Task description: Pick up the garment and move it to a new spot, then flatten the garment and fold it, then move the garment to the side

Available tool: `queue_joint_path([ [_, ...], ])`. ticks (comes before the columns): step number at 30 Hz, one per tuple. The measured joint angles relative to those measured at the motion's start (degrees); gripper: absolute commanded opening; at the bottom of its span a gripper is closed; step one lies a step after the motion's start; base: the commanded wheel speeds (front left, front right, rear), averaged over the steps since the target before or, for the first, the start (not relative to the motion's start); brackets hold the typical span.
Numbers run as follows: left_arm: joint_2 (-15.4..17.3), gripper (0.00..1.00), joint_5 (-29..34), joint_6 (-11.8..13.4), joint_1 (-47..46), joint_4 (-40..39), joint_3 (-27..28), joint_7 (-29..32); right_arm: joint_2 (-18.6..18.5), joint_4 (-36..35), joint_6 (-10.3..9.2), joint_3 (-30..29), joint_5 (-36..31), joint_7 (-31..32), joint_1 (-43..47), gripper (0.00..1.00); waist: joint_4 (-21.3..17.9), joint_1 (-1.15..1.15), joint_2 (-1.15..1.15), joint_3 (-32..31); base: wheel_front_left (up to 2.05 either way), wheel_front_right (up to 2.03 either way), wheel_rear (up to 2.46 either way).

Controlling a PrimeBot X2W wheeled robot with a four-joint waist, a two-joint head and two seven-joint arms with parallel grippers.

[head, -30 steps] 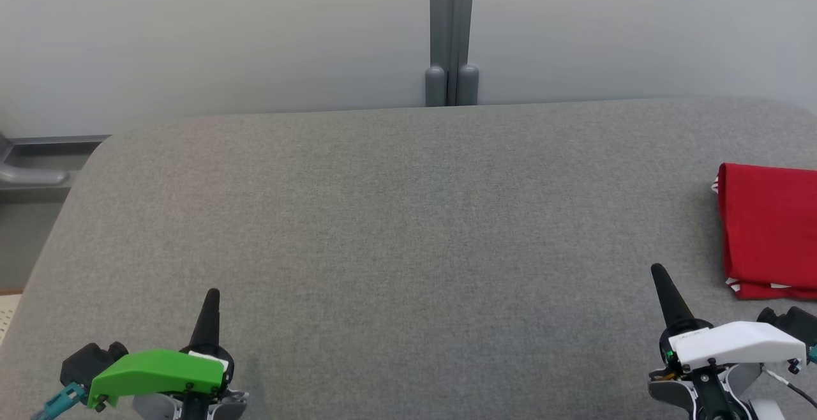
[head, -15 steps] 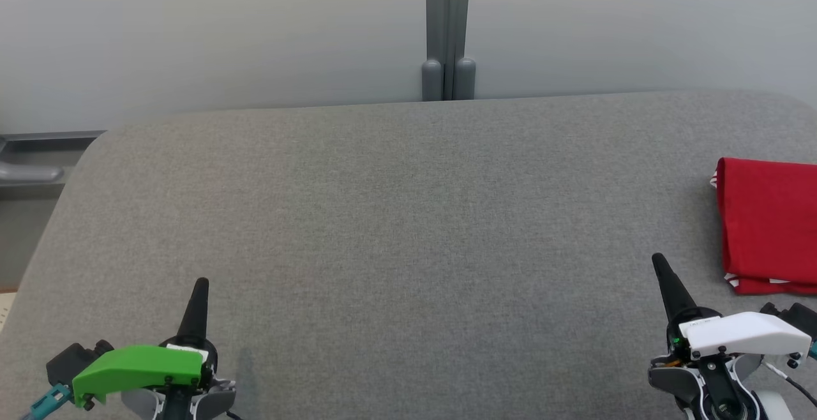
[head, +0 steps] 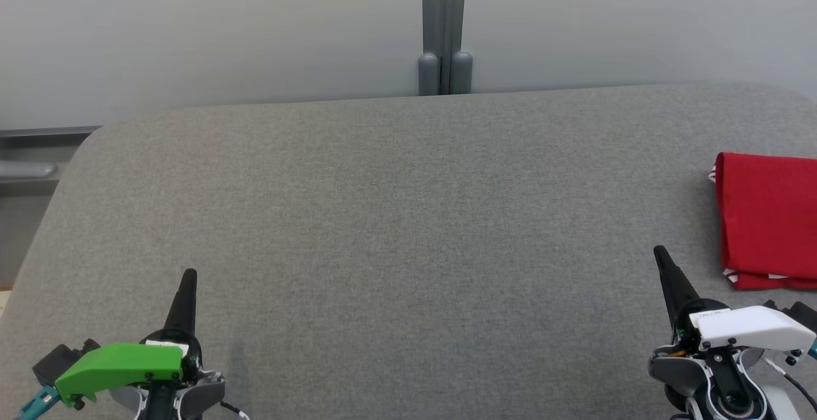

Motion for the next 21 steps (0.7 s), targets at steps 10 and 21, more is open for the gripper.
queue_joint_path([
  [10, -0.54, 0.0, -3.35, -1.04, -0.4, -0.13, 1.79, 1.09, -0.02, 0.48, 0.0, -0.44, 4.26, 0.68, -0.81, 0.0, -0.27, 0.0, 0.0, 0.56, 0.0, 0.0, 0.0],
  [21, -0.98, 0.0, -6.66, -2.26, -0.88, -0.24, 3.53, 2.1, -0.04, 0.89, 0.0, -0.81, 8.54, 1.29, -1.58, 0.0, -0.56, 0.0, 0.0, 1.15, 0.0, 0.0, 0.0],
])
